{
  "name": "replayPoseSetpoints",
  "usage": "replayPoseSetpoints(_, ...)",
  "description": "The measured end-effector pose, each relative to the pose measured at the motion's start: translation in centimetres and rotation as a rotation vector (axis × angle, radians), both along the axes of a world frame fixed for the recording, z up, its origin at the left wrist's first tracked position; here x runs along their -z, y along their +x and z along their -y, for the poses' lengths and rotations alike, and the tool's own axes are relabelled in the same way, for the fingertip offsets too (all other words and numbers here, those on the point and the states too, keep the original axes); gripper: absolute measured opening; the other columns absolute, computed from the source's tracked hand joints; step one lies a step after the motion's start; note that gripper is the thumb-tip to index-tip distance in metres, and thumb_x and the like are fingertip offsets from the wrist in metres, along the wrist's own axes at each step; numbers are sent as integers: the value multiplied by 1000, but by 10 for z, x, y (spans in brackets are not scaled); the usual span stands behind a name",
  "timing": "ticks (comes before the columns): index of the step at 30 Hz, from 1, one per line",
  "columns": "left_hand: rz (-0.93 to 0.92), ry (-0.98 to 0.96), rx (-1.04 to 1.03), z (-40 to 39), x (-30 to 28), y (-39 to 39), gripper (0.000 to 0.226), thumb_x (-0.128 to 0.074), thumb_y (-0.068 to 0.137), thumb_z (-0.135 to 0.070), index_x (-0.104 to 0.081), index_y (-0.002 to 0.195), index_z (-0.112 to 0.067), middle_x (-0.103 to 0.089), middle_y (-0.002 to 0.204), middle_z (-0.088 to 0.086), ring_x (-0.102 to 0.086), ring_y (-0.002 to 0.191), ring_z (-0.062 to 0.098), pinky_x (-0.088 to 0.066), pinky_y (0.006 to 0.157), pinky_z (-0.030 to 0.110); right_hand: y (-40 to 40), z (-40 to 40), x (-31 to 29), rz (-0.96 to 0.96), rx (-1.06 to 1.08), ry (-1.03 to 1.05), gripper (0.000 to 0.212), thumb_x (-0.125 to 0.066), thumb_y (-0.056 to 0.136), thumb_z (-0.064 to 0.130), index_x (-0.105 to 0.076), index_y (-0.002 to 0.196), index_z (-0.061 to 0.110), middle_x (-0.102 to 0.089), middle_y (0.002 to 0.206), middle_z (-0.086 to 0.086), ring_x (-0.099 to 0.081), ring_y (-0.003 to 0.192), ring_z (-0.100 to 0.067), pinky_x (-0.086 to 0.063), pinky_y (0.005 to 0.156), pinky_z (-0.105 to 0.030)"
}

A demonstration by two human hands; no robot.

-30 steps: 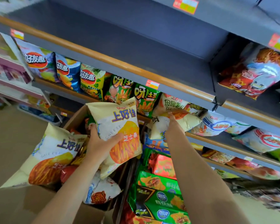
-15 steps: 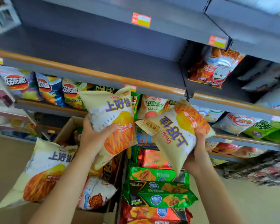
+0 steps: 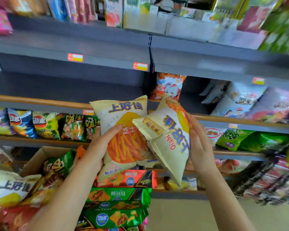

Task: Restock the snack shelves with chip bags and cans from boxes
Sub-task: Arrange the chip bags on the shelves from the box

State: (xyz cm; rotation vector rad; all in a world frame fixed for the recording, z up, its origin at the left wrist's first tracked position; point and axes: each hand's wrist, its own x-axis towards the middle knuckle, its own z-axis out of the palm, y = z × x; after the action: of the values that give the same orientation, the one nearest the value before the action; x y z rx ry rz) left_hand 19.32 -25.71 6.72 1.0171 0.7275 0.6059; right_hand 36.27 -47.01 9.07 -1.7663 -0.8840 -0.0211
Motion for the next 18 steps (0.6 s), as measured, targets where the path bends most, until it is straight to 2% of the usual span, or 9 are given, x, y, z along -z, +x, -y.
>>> replayPoseSetpoints(1, 0, 1, -13, 15, 2, 14, 47, -80, 77, -29, -66, 121, -22, -77, 105, 6, -76, 86, 20, -59, 62, 26, 15, 17, -1, 13, -26, -34, 43, -33, 101, 32, -50, 140, 39, -54, 137, 22, -42, 130, 5, -27, 102, -6)
replayPoseSetpoints(3, -4, 7, -24, 47, 7, 42, 45, -76, 80, -28, -66, 123, -21, -76, 107, 7, -75, 87, 21, -60, 64, 28, 51, 53, 3, -36, -114, -107, 48, -35, 96, 29, -54, 135, 49, -58, 128, 30, -47, 126, -4, -31, 105, -16)
replayPoseSetpoints(5, -3, 10, -22, 78, 17, 70, 58, -79, 71, -31, -65, 127, -22, -76, 110, 8, -75, 92, 24, -61, 69, 32, 79, 90, 4, -187, -232, -114, 61, -40, 84, 18, -54, 130, 56, -60, 119, 26, -52, 117, -7, -38, 100, -25)
replayPoseSetpoints(8, -51, 4, -28, 115, 27, 106, 61, -80, 72, -29, -63, 129, -17, -78, 99, 6, -76, 83, 21, -59, 58, 27, 113, 143, 6, -274, -398, -156, 71, -55, 82, -1, -44, 136, 43, -61, 122, 5, -58, 102, 7, -45, 85, -12)
replayPoseSetpoints(10, -87, -48, 23, 135, 24, 126, 49, -76, 79, -28, -65, 124, -13, -78, 87, 5, -75, 71, 17, -58, 54, 26, 136, 172, 6, -248, -476, -273, 87, -66, 86, -9, -34, 143, 47, -59, 133, 7, -59, 105, 8, -48, 82, -12)
replayPoseSetpoints(13, -99, -85, 114, 152, 12, 142, 21, -57, 98, -26, -67, 106, -10, -75, 69, 5, -72, 58, 14, -56, 50, 22, 169, 201, -1, -246, -497, -373, 94, -74, 83, -4, -28, 146, 49, -61, 124, 22, -59, 92, 10, -46, 73, -8)
replayPoseSetpoints(14, -114, -85, 135, 158, 7, 147, 22, -50, 101, -25, -67, 100, -10, -75, 66, 5, -72, 55, 14, -56, 49, 22, 177, 206, -6, -233, -506, -382, 95, -78, 81, -1, -30, 145, 50, -60, 123, 20, -59, 91, 8, -46, 72, -9)
replayPoseSetpoints(16, -176, -50, 158, 172, -7, 156, 24, -48, 102, -25, -67, 100, -11, -75, 70, 7, -73, 58, 17, -59, 54, 26, 192, 213, -12, -194, -517, -420, 97, -85, 75, 5, -34, 141, 54, -53, 129, 14, -56, 100, 4, -49, 78, -12)
replayPoseSetpoints(18, -201, -12, 172, 185, -14, 165, 20, -52, 100, -25, -66, 105, -12, -76, 73, 7, -73, 61, 19, -61, 58, 29, 205, 213, -12, -275, -550, -429, 97, -91, 66, 5, -39, 137, 45, -53, 126, 18, -58, 112, -3, -54, 85, -23)
